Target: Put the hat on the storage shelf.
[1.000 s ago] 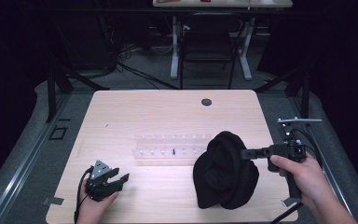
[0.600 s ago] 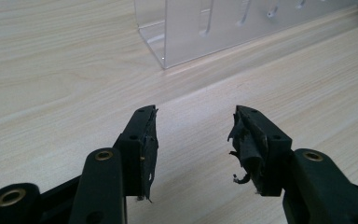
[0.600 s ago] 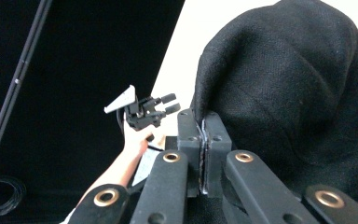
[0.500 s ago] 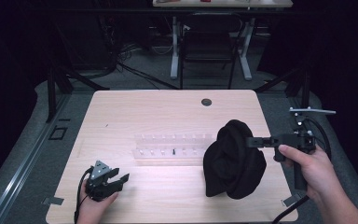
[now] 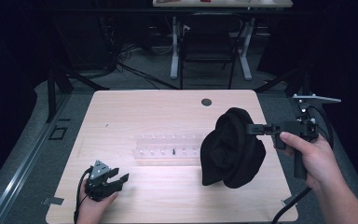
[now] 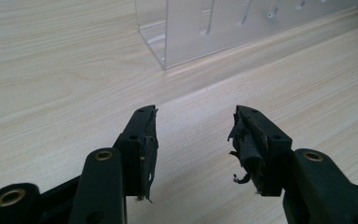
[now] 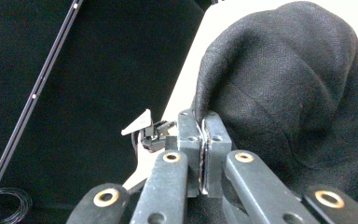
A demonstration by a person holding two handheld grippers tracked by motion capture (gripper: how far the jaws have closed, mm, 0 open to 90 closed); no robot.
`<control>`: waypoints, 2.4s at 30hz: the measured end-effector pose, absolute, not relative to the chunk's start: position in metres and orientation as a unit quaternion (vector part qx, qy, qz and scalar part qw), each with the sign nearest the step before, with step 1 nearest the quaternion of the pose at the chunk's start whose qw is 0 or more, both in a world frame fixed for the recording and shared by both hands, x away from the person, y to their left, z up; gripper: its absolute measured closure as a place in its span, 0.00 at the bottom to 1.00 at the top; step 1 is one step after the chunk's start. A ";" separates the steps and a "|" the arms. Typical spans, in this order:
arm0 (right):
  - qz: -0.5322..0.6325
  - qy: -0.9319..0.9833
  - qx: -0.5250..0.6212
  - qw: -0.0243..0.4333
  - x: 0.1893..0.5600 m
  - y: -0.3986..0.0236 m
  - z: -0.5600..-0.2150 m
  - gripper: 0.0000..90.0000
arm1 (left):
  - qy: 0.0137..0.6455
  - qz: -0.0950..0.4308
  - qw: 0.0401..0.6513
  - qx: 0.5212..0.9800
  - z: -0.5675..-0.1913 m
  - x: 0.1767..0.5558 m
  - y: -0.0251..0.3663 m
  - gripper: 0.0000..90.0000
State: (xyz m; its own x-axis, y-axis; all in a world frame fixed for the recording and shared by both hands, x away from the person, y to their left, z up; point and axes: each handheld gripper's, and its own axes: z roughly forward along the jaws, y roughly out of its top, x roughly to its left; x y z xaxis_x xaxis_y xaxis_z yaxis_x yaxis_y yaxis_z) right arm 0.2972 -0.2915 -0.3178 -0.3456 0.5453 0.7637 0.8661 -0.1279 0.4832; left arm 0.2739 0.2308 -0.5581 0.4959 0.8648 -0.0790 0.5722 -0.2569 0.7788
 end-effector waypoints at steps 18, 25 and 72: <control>-0.522 -0.638 -0.547 0.145 0.306 -0.288 -0.301 0.98 | 0.465 0.186 0.395 0.770 -0.558 0.274 0.230 0.55; -0.524 -0.638 -0.546 0.143 0.313 -0.280 -0.297 0.98 | 0.465 0.185 0.396 0.770 -0.558 0.274 0.230 0.55; -0.528 -0.645 -0.534 0.139 0.383 -0.203 -0.305 0.98 | 0.466 0.182 0.396 0.770 -0.560 0.279 0.235 0.55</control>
